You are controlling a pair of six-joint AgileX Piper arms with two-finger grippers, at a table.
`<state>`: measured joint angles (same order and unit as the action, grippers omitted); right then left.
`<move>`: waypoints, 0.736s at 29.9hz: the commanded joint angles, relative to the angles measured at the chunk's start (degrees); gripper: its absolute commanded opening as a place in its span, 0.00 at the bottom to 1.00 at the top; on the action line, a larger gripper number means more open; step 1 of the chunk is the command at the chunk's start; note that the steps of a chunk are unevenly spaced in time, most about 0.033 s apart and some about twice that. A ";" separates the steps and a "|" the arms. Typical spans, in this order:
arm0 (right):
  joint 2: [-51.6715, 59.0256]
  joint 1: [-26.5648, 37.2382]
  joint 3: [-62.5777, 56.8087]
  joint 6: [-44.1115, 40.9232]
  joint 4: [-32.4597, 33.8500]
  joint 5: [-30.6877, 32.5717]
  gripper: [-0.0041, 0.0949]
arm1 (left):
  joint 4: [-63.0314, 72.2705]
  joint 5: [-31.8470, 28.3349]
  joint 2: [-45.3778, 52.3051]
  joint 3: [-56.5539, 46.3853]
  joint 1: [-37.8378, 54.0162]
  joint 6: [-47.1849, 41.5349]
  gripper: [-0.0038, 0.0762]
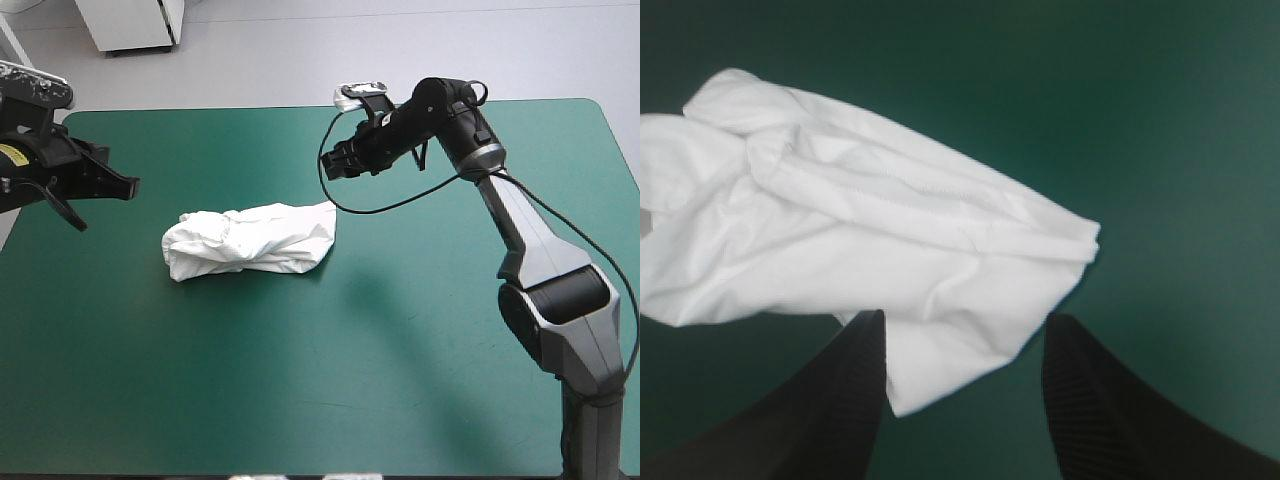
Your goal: Fold the cloth
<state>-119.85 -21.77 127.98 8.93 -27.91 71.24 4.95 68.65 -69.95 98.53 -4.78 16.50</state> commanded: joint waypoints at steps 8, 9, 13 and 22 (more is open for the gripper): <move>5.26 0.60 -12.82 2.30 -4.00 0.23 0.56 | -4.95 -2.43 1.46 0.85 -9.73 -1.13 0.15; 4.36 0.60 -12.82 2.85 -5.27 -0.35 0.56 | -5.69 -2.54 1.46 0.85 -9.73 -1.13 0.15; 1.10 0.60 -12.82 4.60 -9.69 -0.90 0.56 | -6.39 -2.66 1.46 0.85 -9.73 -1.97 0.15; -4.13 0.60 -12.25 6.16 -14.62 -2.90 0.56 | -6.25 -2.66 1.46 0.85 -9.73 -2.23 0.15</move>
<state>-126.89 -21.25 113.91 14.01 -38.84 69.54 -1.56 69.48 -69.87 98.10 -14.18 15.06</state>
